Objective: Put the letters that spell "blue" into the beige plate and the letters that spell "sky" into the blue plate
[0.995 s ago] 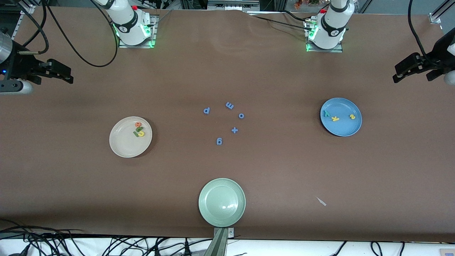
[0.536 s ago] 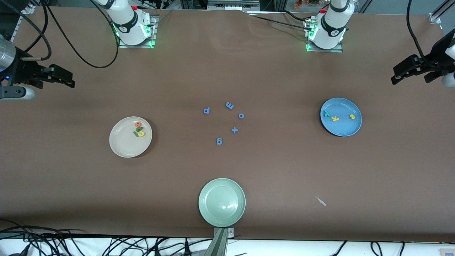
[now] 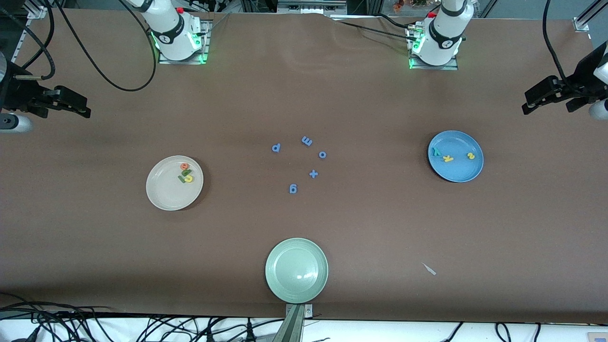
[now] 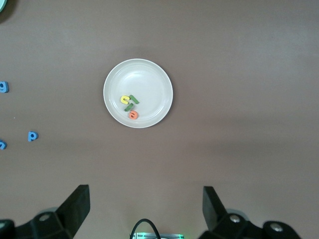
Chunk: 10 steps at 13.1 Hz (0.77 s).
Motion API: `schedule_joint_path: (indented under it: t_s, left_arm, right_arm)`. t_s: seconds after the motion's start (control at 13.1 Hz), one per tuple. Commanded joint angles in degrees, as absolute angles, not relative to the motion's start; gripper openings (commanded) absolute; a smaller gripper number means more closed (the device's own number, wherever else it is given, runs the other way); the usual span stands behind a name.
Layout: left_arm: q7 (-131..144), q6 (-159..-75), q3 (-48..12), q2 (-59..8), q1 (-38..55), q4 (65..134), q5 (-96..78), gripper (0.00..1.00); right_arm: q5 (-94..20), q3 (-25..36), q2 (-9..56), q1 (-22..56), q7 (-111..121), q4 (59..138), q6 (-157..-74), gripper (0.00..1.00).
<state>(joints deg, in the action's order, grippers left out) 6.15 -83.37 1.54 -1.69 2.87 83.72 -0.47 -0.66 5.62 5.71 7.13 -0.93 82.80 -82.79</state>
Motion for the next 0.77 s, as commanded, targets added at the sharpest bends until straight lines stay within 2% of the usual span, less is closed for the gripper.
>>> schedule_joint_path:
  t_s: [0.0, 0.69]
  left_arm:
    - [4.83, -84.37, 1.76, -2.28, 2.72, 83.50, -1.41, 1.00]
    - [4.75, -85.17, 1.06, -2.02, 3.52, 83.41, -1.49, 1.00]
  right_arm:
    - [-1.41, 5.45, 5.89, 6.77, 0.26, 81.91, -82.70, 1.00]
    - [-1.23, 5.45, 5.98, 6.77, 0.35, 81.91, -82.79, 1.00]
